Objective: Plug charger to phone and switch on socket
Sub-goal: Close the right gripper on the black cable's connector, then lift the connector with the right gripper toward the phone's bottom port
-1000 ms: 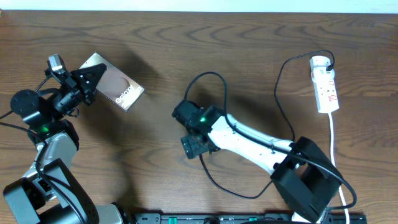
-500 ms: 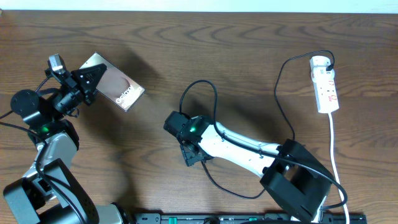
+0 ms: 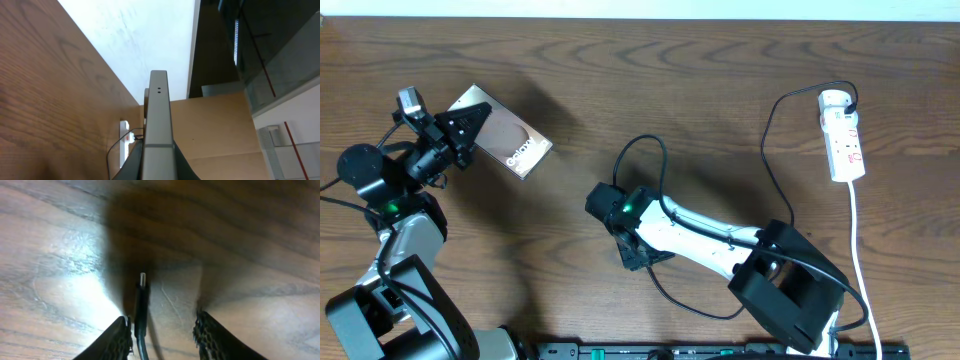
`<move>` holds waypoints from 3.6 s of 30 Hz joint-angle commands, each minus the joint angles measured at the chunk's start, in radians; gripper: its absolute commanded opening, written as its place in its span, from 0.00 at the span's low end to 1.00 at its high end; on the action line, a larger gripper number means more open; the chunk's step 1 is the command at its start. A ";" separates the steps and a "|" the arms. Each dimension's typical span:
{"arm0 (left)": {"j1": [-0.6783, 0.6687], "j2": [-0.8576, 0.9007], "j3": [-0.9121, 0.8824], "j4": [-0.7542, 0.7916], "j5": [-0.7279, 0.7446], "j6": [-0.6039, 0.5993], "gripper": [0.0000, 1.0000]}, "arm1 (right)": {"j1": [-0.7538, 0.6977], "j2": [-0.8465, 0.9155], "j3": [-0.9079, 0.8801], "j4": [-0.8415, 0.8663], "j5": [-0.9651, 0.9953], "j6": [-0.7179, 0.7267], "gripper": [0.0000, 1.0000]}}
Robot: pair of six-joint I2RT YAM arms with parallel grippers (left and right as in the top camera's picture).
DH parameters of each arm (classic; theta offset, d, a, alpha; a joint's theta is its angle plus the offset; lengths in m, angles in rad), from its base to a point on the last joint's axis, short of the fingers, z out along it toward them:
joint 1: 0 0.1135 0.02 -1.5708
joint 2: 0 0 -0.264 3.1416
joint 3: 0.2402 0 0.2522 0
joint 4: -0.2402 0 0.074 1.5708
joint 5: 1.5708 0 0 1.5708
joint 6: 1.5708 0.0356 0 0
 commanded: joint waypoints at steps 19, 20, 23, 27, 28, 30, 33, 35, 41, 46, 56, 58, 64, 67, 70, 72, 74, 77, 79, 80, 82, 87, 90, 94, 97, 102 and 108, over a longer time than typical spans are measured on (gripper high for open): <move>0.004 -0.013 0.016 0.013 0.006 -0.010 0.07 | -0.033 0.037 0.015 0.007 -0.033 0.013 0.11; 0.004 -0.013 0.016 0.013 0.006 -0.010 0.07 | -0.033 0.037 0.015 0.007 -0.033 0.013 0.08; 0.004 -0.013 0.016 0.013 0.006 -0.010 0.07 | -0.034 0.037 0.015 0.007 -0.033 0.013 0.07; 0.004 -0.013 0.016 0.013 0.006 -0.010 0.07 | -0.039 0.037 0.015 0.005 -0.032 0.016 0.06; 0.004 -0.013 0.016 0.013 0.006 -0.010 0.07 | -0.042 0.037 0.015 0.005 -0.033 0.016 0.04; 0.004 -0.013 0.016 0.013 0.006 -0.010 0.07 | -0.049 0.037 0.015 0.005 -0.034 0.015 0.01; 0.004 -0.013 0.016 0.013 0.006 -0.010 0.07 | -0.077 0.036 0.027 0.005 -0.086 -0.042 0.01; 0.004 -0.013 0.016 0.013 0.006 -0.010 0.07 | -0.103 0.033 0.035 0.005 -0.125 -0.090 0.01; 0.004 -0.013 0.016 0.013 0.006 -0.005 0.07 | -0.269 0.022 0.056 0.008 -0.537 -0.444 0.01; 0.004 -0.013 0.016 0.013 0.033 0.018 0.07 | -0.412 0.022 0.057 -0.104 -1.173 -1.083 0.01; -0.051 -0.013 0.016 0.119 0.069 0.005 0.07 | -0.426 0.022 0.056 -0.148 -1.491 -1.435 0.01; -0.080 -0.013 0.016 0.158 0.065 0.004 0.07 | -0.424 0.022 0.056 -0.113 -1.566 -1.420 0.01; -0.124 -0.013 0.016 0.211 0.029 -0.006 0.07 | -0.423 0.022 0.057 0.129 -1.573 -1.072 0.01; -0.136 -0.013 0.016 0.215 0.020 -0.006 0.07 | -0.409 0.022 0.057 0.273 -1.573 -0.940 0.01; -0.138 -0.013 0.016 0.215 0.020 -0.007 0.07 | -0.394 0.022 0.057 0.390 -1.572 -0.822 0.01; -0.146 -0.013 0.016 0.215 0.020 -0.006 0.07 | -0.384 0.022 0.057 0.478 -1.572 -0.746 0.01; -0.162 -0.013 0.016 0.221 0.018 -0.006 0.07 | -0.372 0.022 0.057 0.607 -1.572 -0.620 0.01; -0.169 -0.013 0.016 0.226 0.005 -0.006 0.07 | -0.362 0.022 0.057 0.706 -1.573 -0.533 0.01; -0.169 -0.013 0.016 0.226 0.002 -0.006 0.07 | -0.357 0.022 0.057 0.739 -1.573 -0.510 0.01; -0.169 -0.013 0.016 0.227 0.001 -0.006 0.07 | -0.357 0.022 0.057 0.740 -1.573 -0.507 0.01; -0.169 -0.013 0.016 0.227 0.002 -0.006 0.07 | -0.357 0.022 0.057 0.740 -1.573 -0.507 0.01; -0.170 -0.013 0.016 0.264 0.002 -0.006 0.07 | -0.359 0.022 0.057 0.747 -1.572 -0.507 0.01; -0.170 -0.013 0.016 0.264 0.006 -0.006 0.07 | -0.359 0.022 0.057 0.751 -1.572 -0.507 0.01; -0.170 -0.013 0.016 0.264 0.006 -0.006 0.07 | -0.359 0.022 0.057 0.770 -1.572 -0.499 0.01; -0.174 -0.013 0.016 0.264 0.010 -0.006 0.07 | -0.359 0.022 0.057 0.819 -1.572 -0.456 0.01; -0.187 -0.013 0.016 0.264 0.010 -0.006 0.07 | -0.359 0.022 0.057 0.875 -1.572 -0.406 0.01; -0.187 -0.013 0.016 0.264 0.020 -0.006 0.07 | -0.359 0.022 0.057 0.882 -1.572 -0.406 0.01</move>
